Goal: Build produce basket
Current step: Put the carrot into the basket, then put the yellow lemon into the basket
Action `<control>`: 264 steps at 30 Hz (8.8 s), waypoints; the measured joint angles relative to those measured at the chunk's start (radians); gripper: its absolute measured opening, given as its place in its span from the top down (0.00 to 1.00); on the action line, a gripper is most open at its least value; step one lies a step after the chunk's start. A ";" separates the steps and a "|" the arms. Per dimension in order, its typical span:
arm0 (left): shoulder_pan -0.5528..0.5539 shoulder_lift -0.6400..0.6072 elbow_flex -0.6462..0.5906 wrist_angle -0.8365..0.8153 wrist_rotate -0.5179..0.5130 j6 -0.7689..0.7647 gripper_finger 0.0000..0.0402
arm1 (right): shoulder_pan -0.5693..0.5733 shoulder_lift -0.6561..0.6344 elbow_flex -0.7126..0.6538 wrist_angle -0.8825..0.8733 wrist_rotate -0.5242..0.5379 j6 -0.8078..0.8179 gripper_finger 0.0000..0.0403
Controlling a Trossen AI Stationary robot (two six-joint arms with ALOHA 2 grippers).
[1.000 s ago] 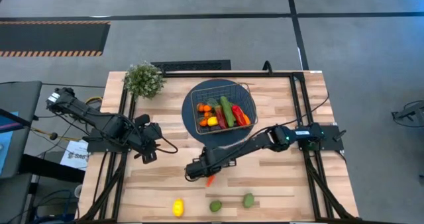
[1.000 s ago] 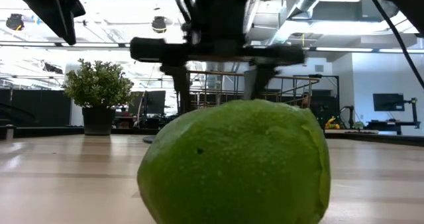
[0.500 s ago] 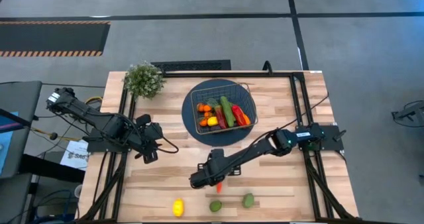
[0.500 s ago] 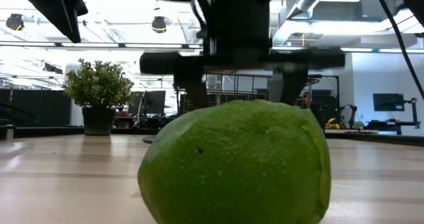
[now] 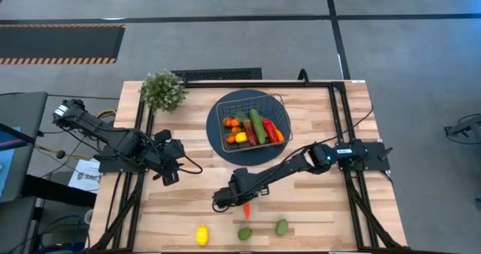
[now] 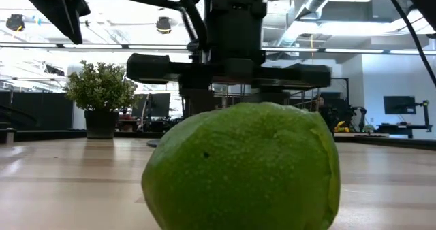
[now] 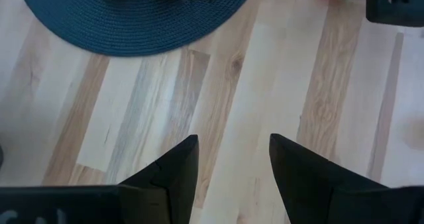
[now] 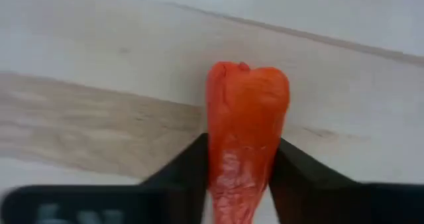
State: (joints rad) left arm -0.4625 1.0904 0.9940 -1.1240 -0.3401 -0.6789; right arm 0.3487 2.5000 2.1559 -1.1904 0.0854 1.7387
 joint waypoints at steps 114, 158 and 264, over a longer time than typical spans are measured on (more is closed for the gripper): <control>0.000 0.003 0.000 0.104 -0.220 -0.489 0.57 | -0.564 -0.677 -0.872 0.485 0.115 -0.985 0.80; 0.000 0.003 0.000 0.097 -0.231 -0.530 0.57 | -0.524 -0.714 -0.224 0.055 0.096 -1.378 0.39; -0.200 0.844 0.210 0.811 0.361 -1.458 0.37 | -0.551 -0.712 0.129 -0.379 0.182 -1.880 0.39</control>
State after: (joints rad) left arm -0.6628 1.9347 1.2037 -0.3125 0.0206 -2.1365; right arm -0.2028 1.7878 2.2845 -1.5697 0.2672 -0.1411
